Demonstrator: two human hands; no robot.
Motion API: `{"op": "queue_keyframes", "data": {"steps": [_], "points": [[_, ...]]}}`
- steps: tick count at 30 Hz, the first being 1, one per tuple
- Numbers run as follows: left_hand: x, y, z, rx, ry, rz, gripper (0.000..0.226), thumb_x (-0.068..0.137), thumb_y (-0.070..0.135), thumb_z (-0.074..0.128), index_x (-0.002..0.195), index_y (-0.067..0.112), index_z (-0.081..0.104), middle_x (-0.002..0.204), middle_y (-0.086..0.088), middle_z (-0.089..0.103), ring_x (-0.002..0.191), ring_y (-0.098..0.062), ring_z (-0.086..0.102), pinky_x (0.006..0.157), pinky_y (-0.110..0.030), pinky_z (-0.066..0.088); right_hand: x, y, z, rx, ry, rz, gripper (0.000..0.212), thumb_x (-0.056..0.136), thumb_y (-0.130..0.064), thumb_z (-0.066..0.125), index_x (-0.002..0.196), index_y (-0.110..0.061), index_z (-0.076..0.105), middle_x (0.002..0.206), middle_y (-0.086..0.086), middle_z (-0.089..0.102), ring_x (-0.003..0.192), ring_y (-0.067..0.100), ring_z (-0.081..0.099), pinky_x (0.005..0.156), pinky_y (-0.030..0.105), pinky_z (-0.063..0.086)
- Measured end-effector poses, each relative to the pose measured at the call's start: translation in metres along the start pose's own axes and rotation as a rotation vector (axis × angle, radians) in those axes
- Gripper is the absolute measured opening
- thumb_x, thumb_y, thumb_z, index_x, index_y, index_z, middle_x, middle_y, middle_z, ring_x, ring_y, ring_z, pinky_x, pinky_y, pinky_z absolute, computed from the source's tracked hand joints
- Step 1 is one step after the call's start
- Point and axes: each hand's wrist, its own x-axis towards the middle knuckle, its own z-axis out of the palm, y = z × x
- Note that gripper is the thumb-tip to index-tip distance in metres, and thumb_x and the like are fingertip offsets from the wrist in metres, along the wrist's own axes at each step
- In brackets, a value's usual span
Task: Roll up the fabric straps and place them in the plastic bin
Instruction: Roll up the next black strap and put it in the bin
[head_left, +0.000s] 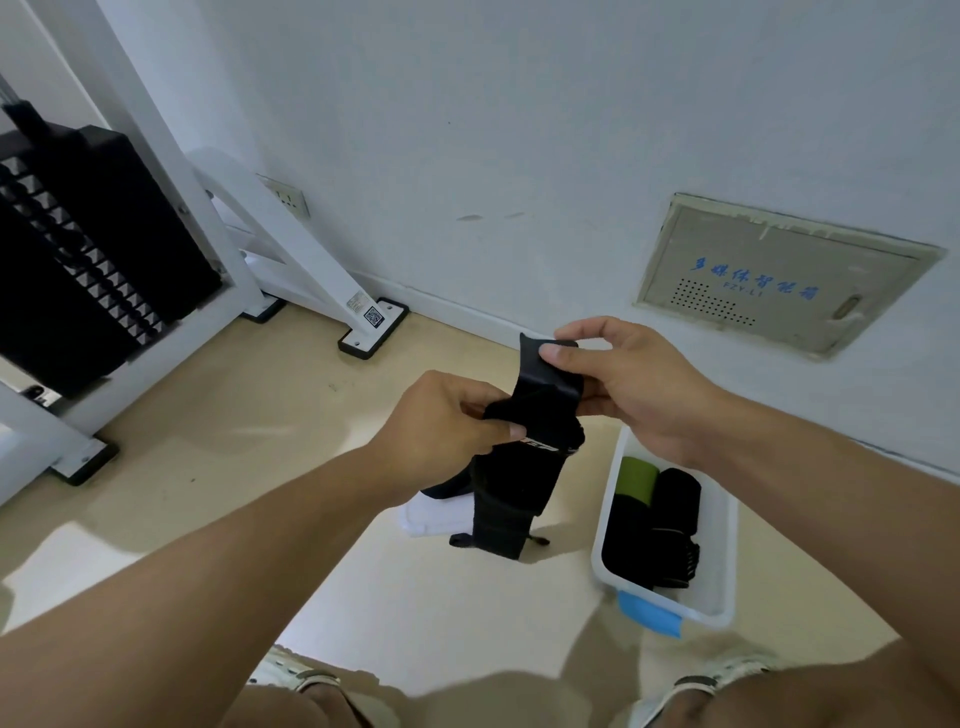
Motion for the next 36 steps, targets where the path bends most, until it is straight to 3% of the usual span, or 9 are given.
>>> {"op": "queue_keyframes", "data": {"steps": [4, 7, 11, 14, 19, 21, 27, 32, 36], "points": [[-0.002, 0.003, 0.001, 0.027, 0.014, 0.044, 0.01, 0.082, 0.008, 0.084, 0.087, 0.015, 0.079, 0.076, 0.0, 0.077, 0.069, -0.01, 0.071, 0.067, -0.018, 0.053, 0.004, 0.003, -0.001, -0.028, 0.025, 0.035, 0.022, 0.089, -0.013, 0.076, 0.109, -0.016, 0.065, 0.082, 0.006, 0.071, 0.059, 0.016, 0.068, 0.058, 0.026, 0.056], [-0.003, 0.002, 0.003, 0.03, 0.051, 0.081, 0.014, 0.08, 0.007, 0.085, 0.086, 0.011, 0.072, 0.078, -0.006, 0.076, 0.067, -0.011, 0.067, 0.067, -0.022, 0.054, 0.004, 0.003, -0.005, -0.137, -0.033, 0.035, 0.009, 0.092, -0.02, 0.073, 0.096, -0.012, 0.075, 0.085, 0.008, 0.073, 0.062, 0.016, 0.067, 0.06, 0.025, 0.056], [-0.002, 0.002, 0.002, -0.03, 0.088, 0.044, 0.018, 0.08, 0.004, 0.085, 0.085, 0.007, 0.068, 0.073, -0.003, 0.073, 0.068, -0.016, 0.069, 0.074, -0.031, 0.059, 0.001, 0.002, -0.005, -0.425, -0.087, -0.033, 0.048, 0.096, -0.055, 0.058, 0.092, -0.013, 0.081, 0.091, 0.002, 0.078, 0.085, 0.014, 0.074, 0.084, 0.035, 0.061], [-0.001, 0.004, 0.001, -0.096, 0.091, -0.003, 0.018, 0.08, 0.0, 0.084, 0.087, 0.003, 0.067, 0.079, -0.013, 0.073, 0.075, -0.022, 0.073, 0.08, -0.036, 0.065, -0.006, 0.0, -0.001, -0.704, -0.134, -0.155, 0.088, 0.078, -0.087, 0.047, 0.096, -0.004, 0.071, 0.096, 0.015, 0.072, 0.085, 0.023, 0.07, 0.089, 0.041, 0.056], [-0.001, 0.004, 0.0, -0.144, 0.067, -0.025, 0.021, 0.08, -0.001, 0.082, 0.094, -0.002, 0.067, 0.09, -0.021, 0.076, 0.087, -0.031, 0.077, 0.082, -0.038, 0.065, -0.017, -0.005, 0.0, -0.845, -0.195, -0.284, 0.031, 0.081, -0.059, 0.073, 0.091, -0.029, 0.074, 0.082, -0.001, 0.072, 0.068, 0.013, 0.063, 0.067, 0.033, 0.05], [-0.002, 0.004, 0.0, -0.143, 0.062, -0.01, 0.022, 0.08, 0.002, 0.084, 0.095, -0.001, 0.067, 0.092, -0.022, 0.076, 0.087, -0.029, 0.077, 0.083, -0.038, 0.064, -0.012, -0.003, -0.001, -0.781, -0.157, -0.29, 0.031, 0.082, -0.055, 0.074, 0.091, -0.025, 0.075, 0.079, 0.004, 0.071, 0.062, 0.013, 0.059, 0.06, 0.03, 0.047], [-0.004, 0.006, -0.007, -0.091, 0.186, -0.16, 0.022, 0.091, 0.026, 0.078, 0.104, 0.009, 0.07, 0.098, -0.012, 0.073, 0.089, -0.025, 0.075, 0.077, -0.038, 0.066, 0.003, 0.004, -0.008, -0.462, -0.026, -0.2, 0.022, 0.079, -0.043, 0.082, 0.093, -0.027, 0.074, 0.082, -0.003, 0.077, 0.073, 0.011, 0.072, 0.076, 0.031, 0.057], [-0.009, 0.012, -0.014, -0.511, -0.241, -0.638, 0.068, 0.103, 0.056, 0.049, 0.123, -0.008, 0.061, 0.106, -0.023, 0.077, 0.096, -0.039, 0.077, 0.08, -0.044, 0.064, 0.002, 0.003, -0.01, -0.413, -0.076, -0.213, 0.02, 0.083, -0.039, 0.079, 0.096, -0.024, 0.076, 0.085, -0.001, 0.078, 0.077, 0.016, 0.074, 0.075, 0.032, 0.059], [-0.011, 0.018, -0.001, -0.831, -0.278, -0.571, 0.047, 0.107, 0.032, 0.051, 0.131, -0.007, 0.06, 0.121, -0.028, 0.071, 0.112, -0.041, 0.072, 0.094, -0.043, 0.06, -0.005, 0.005, -0.005, -0.446, -0.228, -0.174, 0.02, 0.091, -0.036, 0.073, 0.109, -0.03, 0.077, 0.095, -0.009, 0.079, 0.089, 0.006, 0.074, 0.084, 0.02, 0.055]]}}
